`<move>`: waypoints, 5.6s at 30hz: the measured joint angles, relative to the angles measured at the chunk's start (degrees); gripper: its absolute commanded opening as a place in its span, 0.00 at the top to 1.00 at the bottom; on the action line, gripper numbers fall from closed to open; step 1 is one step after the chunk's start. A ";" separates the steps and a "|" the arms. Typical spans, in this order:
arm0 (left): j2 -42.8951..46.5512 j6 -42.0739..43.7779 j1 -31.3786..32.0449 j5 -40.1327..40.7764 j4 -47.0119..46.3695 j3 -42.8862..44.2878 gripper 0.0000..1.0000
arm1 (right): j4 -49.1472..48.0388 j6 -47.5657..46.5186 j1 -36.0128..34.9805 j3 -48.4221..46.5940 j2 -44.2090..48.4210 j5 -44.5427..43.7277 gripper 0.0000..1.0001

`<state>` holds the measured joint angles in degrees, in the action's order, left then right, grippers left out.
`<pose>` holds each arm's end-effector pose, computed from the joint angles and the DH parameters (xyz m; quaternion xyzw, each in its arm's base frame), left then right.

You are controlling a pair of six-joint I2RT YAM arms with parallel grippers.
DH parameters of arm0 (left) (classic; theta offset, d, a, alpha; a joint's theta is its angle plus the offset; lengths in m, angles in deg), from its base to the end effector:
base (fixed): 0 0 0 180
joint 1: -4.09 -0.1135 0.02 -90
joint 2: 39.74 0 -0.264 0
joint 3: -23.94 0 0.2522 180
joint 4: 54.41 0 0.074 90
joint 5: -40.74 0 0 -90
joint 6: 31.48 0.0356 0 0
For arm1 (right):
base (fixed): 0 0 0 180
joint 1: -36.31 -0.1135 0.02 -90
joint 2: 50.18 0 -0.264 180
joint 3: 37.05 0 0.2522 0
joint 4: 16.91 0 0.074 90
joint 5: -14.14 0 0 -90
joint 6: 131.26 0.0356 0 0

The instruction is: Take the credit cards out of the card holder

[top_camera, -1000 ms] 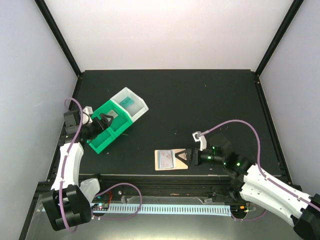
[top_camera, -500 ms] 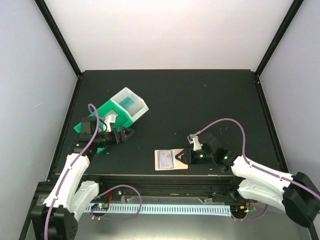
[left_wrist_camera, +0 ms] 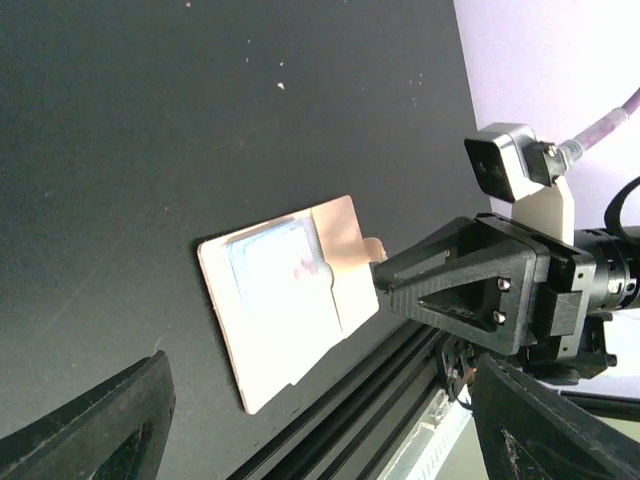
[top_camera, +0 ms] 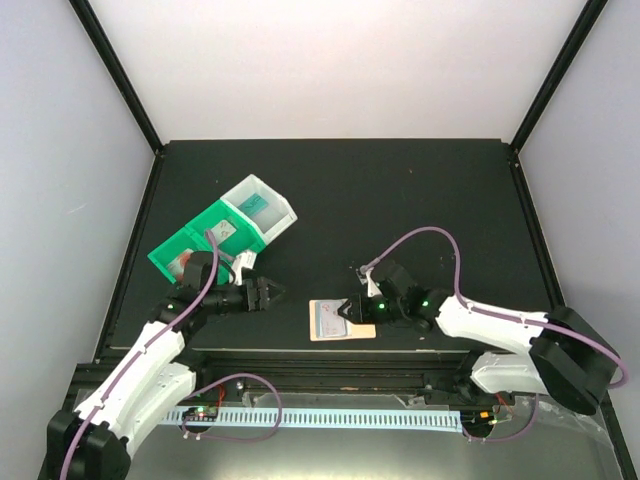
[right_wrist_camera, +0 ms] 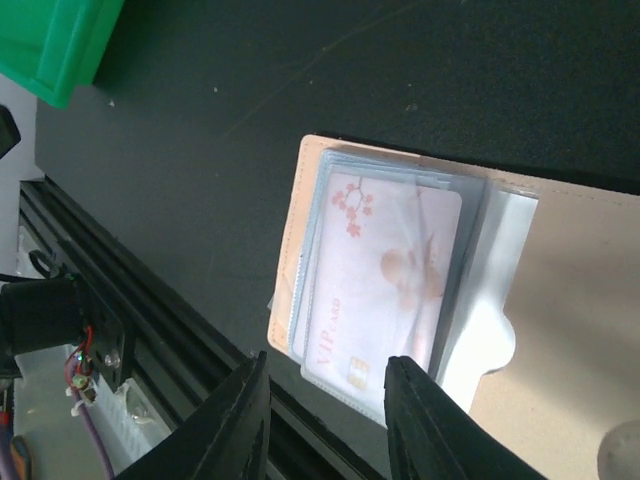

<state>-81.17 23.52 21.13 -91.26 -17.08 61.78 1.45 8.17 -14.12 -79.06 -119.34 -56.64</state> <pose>0.1361 -0.0666 0.2066 0.0145 0.8621 -0.4631 0.2054 0.1349 0.1816 0.1684 -0.0712 0.9120 0.3851 0.1220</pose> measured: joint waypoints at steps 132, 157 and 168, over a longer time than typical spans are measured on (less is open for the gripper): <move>-25.07 -31.30 37.83 21.46 -42.77 -4.46 0.11 | -24.83 8.28 -5.38 8.61 -13.31 -4.02 0.80; -23.82 -30.64 38.18 24.87 -36.94 -4.11 0.06 | -19.69 5.88 -5.42 9.53 -9.05 -4.94 0.86; -24.11 -30.67 38.18 24.85 -37.51 -5.84 0.03 | -20.65 5.33 -5.42 9.35 -11.13 -3.85 0.94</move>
<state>-105.27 -7.15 59.31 -66.40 -54.59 55.94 -19.20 13.50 -19.54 -69.71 -130.47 -60.48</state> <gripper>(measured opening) 0.961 0.074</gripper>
